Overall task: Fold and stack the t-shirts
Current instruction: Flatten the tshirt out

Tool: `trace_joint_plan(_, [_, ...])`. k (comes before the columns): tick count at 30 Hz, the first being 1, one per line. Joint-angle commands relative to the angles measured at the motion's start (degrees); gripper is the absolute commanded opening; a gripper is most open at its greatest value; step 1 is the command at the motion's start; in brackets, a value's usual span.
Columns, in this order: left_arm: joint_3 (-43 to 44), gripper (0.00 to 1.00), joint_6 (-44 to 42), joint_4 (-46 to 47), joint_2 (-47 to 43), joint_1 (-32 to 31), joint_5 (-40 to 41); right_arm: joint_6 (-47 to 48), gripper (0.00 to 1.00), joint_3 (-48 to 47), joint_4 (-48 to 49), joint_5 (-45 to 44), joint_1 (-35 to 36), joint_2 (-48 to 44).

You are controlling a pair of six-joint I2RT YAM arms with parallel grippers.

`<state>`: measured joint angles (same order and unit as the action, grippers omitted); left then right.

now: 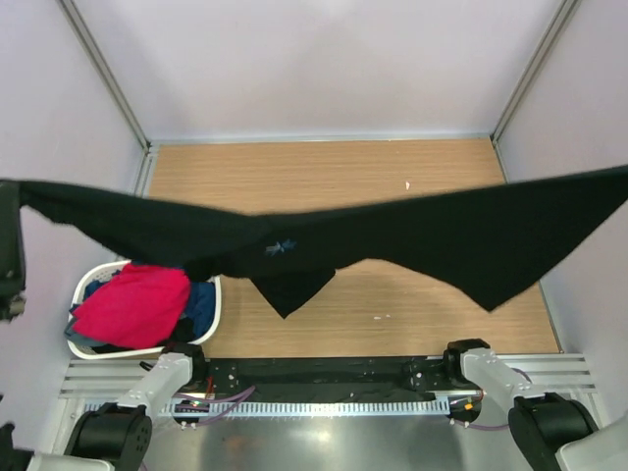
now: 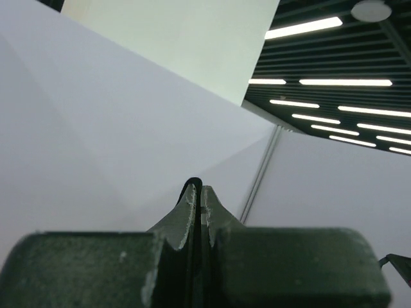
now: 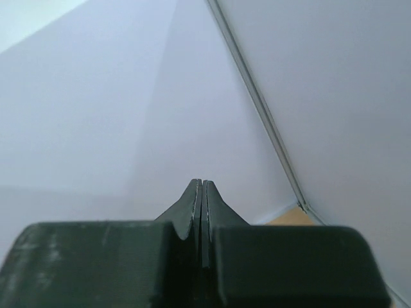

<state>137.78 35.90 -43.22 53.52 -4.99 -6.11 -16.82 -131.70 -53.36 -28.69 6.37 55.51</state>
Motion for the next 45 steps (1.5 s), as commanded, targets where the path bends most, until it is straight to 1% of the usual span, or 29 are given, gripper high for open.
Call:
trace_joint_plan(1, [4.9, 0.01, 3.1, -1.9, 0.2, 1.1, -2.7, 1.3, 0.01, -5.1, -4.3, 1.9, -1.9, 1.2])
trace_joint_plan(2, [9.4, 0.01, 3.1, -3.5, 0.1, 1.8, -2.2, 1.3, 0.01, -6.8, -4.7, 2.8, -3.1, 1.4])
trace_joint_plan(3, [11.4, 0.0, 3.1, -4.4, 0.0, 2.2, -1.6, 1.4, 0.01, -8.5, -5.2, 3.6, -5.3, 1.7])
trace_joint_plan(4, [13.8, 0.01, 3.1, -5.4, 0.0, 2.6, -1.1, 1.2, 0.01, -10.9, -5.6, 5.2, -5.7, 1.9])
trace_joint_plan(6, [17.8, 0.01, 3.1, -7.2, 0.6, 3.2, -0.7, 0.9, 0.01, -11.5, -5.5, 6.6, -8.8, 2.3])
trace_joint_plan(8, [17.5, 0.0, 3.4, -7.1, 1.6, 3.5, -0.7, 0.8, 0.01, -10.0, -5.9, 8.3, -10.9, 4.2])
trace_joint_plan(12, [6.6, 0.01, 3.0, -3.9, 6.8, 4.7, -0.1, 0.9, 0.01, -3.6, -5.4, 6.3, -10.9, 9.3])
trace_joint_plan(13, [1.2, 0.0, 3.1, -2.5, 8.3, 4.8, -0.8, 1.2, 0.01, 0.3, -3.3, 6.3, -10.9, 10.1])
trace_joint_plan(15, [-2.8, 0.0, 3.4, -1.5, 11.2, 4.7, -1.7, 0.9, 0.01, 4.7, -0.4, 6.5, -10.9, 11.1])
trace_joint_plan(16, [-7.0, 0.0, 3.5, -1.1, 13.8, 4.7, -2.4, 0.6, 0.01, 9.8, 2.9, 6.7, -10.9, 11.2])
trace_joint_plan(18, [-12.5, 0.0, 4.1, 2.7, 15.5, 4.7, -3.3, -0.5, 0.01, 15.2, 6.1, 4.9, -11.0, 11.6])
trace_joint_plan(19, [-15.3, 0.0, 4.5, 4.5, 16.5, 4.8, -3.5, -1.2, 0.01, 20.9, 9.6, 4.3, -10.9, 11.9])
trace_joint_plan(20, [-20.6, 0.0, 4.9, 7.9, 17.3, 4.7, -4.0, -1.3, 0.01, 23.7, 11.7, 3.8, -11.0, 12.4])
trace_joint_plan(22, [-24.3, 0.0, 5.2, 10.7, 19.3, 4.5, -5.1, -1.5, 0.01, 31.2, 17.9, 1.8, -10.9, 15.0])
trace_joint_plan(23, [-27.6, 0.0, 5.0, 13.3, 22.1, 3.5, -4.4, -1.6, 0.01, 33.2, 19.6, 1.0, -11.0, 16.2])
trace_joint_plan(25, [-28.4, 0.0, 3.7, 14.5, 26.1, 2.5, -2.2, -1.7, 0.01, 35.9, 23.0, 0.3, -10.9, 21.3])
trace_joint_plan(26, [-27.3, 0.0, 3.2, 14.4, 30.5, 1.8, -0.8, -2.1, 0.01, 36.3, 24.3, 0.5, -11.0, 23.1])
trace_joint_plan(28, [-24.8, 0.0, 2.8, 14.4, 35.6, 1.6, -0.3, -2.1, 0.01, 35.1, 27.4, 1.2, -11.0, 27.6])
trace_joint_plan(29, [-23.3, 0.0, 2.3, 14.6, 40.5, 1.4, -0.2, -2.2, 0.01, 33.8, 27.8, 1.2, -11.0, 32.6])
trace_joint_plan(30, [-19.3, 0.0, 2.1, 14.6, 42.7, 1.2, 0.3, -1.9, 0.01, 32.0, 27.9, 1.2, -11.0, 35.1])
trace_joint_plan(31, [-17.6, 0.0, 1.7, 14.6, 44.9, 1.0, 0.4, -1.6, 0.01, 28.2, 27.9, 1.4, -11.0, 37.2])
trace_joint_plan(32, [-15.7, 0.0, 1.1, 14.8, 47.2, 0.5, 0.4, -1.2, 0.01, 26.5, 28.0, 1.3, -11.0, 41.3])
trace_joint_plan(33, [-13.8, 0.0, 0.5, 15.4, 50.3, 0.2, 0.5, -0.4, 0.01, 25.0, 28.4, 1.1, -11.0, 42.9])
trace_joint_plan(36, [-12.4, 0.0, -1.8, 19.2, 54.7, -1.7, 2.8, 0.9, 0.01, 19.7, 29.4, 0.3, -11.0, 48.4])
trace_joint_plan(37, [-9.7, 0.0, -2.1, 19.2, 55.6, -2.0, 3.0, 1.3, 0.01, 16.8, 29.5, 0.4, -10.9, 49.3])
trace_joint_plan(40, [-6.9, 0.0, -2.2, 19.4, 56.4, -2.0, 2.4, 2.4, 0.01, 13.4, 29.6, 1.3, -11.0, 50.1])
trace_joint_plan(42, [-7.0, 0.0, -3.1, 19.8, 54.8, -2.3, 2.5, 2.7, 0.01, 14.1, 30.0, 1.2, -11.0, 47.4])
trace_joint_plan(44, [-8.7, 0.0, -4.7, 19.8, 50.1, -3.3, 3.0, 2.5, 0.01, 15.8, 30.9, 1.4, -11.0, 44.3])
trace_joint_plan(45, [-9.4, 0.0, -5.7, 19.8, 48.2, -3.9, 3.8, 2.5, 0.01, 18.4, 31.5, 2.5, -11.0, 42.3])
